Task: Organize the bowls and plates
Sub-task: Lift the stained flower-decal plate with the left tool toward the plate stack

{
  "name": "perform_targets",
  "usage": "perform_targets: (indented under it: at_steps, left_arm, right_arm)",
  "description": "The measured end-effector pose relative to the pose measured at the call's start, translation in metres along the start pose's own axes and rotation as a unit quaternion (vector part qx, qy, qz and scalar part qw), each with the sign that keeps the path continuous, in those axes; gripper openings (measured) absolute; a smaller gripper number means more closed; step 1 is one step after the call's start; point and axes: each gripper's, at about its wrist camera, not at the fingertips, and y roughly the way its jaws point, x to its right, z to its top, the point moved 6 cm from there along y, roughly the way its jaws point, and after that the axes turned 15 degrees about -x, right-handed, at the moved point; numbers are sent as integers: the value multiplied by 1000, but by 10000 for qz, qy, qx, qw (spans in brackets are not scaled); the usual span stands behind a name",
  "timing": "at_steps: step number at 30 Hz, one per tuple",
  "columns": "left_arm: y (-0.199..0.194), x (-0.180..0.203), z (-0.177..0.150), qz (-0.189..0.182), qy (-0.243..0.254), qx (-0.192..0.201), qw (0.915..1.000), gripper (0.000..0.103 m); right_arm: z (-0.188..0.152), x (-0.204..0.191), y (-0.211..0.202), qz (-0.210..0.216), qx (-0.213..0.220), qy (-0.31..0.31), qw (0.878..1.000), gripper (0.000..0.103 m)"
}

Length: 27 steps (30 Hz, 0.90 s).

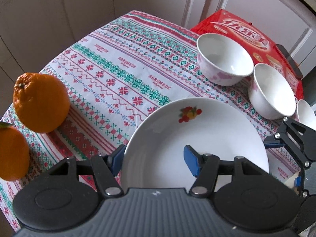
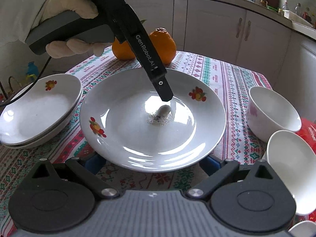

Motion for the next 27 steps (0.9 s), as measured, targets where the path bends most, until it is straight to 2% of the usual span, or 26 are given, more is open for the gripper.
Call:
perform_targets:
  at_steps: [27]
  left_arm:
    - [-44,11,-38,208,-327,333,9987,62]
  right_arm:
    - [-4,-20,-30,143,236,-307,9991,101]
